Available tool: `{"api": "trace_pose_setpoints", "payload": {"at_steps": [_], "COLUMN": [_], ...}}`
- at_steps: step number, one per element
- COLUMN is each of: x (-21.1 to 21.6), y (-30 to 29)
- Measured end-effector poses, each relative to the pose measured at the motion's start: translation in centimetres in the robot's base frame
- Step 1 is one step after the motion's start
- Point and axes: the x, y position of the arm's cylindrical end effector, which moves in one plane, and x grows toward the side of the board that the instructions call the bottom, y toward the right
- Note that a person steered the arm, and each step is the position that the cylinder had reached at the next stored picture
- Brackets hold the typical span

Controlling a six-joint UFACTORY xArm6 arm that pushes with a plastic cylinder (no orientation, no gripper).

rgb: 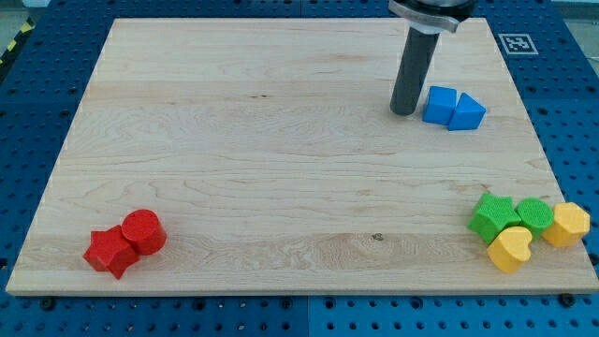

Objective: Slide the blue cube towards the bottom center

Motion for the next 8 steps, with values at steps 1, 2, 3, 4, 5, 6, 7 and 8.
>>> {"api": "trace_pose_setpoints", "payload": {"at_steps": [1, 2, 3, 4, 5, 6, 7, 8], "x": [-0.9, -6.2, -8.1, -7.3, -3.3, 0.1, 1.6, 4.0], "y": [-3.5, -4.4, 0.6, 7.4, 7.2, 5.4, 3.9, 3.5]}}
